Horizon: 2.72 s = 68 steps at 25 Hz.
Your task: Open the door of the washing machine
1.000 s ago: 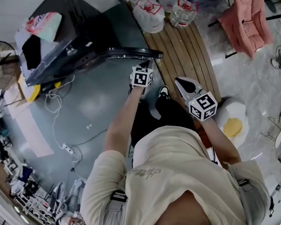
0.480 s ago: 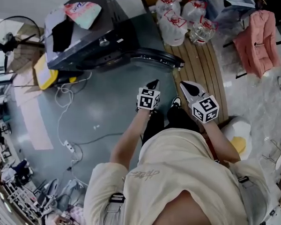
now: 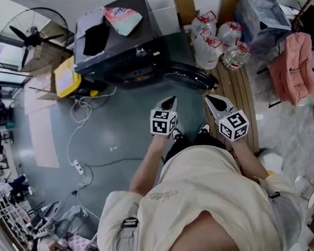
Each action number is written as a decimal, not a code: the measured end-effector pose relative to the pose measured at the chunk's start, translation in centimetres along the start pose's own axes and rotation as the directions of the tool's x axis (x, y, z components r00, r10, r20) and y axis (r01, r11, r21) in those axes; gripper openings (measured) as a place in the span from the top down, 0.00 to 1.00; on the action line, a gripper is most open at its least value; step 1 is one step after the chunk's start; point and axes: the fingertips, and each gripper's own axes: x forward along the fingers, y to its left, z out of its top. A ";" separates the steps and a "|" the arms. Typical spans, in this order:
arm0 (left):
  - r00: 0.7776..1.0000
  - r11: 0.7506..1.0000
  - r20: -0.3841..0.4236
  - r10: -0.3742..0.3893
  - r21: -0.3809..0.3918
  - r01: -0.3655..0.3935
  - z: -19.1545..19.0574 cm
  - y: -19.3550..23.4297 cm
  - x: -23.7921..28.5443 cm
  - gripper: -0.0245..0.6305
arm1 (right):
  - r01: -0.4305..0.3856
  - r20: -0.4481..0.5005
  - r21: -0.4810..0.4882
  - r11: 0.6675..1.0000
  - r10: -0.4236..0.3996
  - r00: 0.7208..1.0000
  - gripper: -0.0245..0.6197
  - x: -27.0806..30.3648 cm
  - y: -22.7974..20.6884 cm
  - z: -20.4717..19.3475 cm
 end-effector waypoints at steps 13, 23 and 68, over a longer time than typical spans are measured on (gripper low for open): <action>0.960 0.998 0.277 0.047 0.035 -0.059 10.4 0.9 -9.2 0.94 | -0.052 0.170 -0.236 0.970 0.094 0.981 0.96 0.2 4.4 11.0; 0.898 0.994 0.441 0.000 0.099 -0.048 18.2 -0.3 -13.4 0.94 | 0.036 0.288 -0.327 0.944 0.064 0.955 0.96 -1.9 3.9 17.6; 0.844 0.994 0.537 -0.003 0.097 -0.058 20.1 2.8 -18.1 0.94 | 0.099 0.276 -0.338 0.936 -0.002 0.961 0.96 -3.0 7.8 17.7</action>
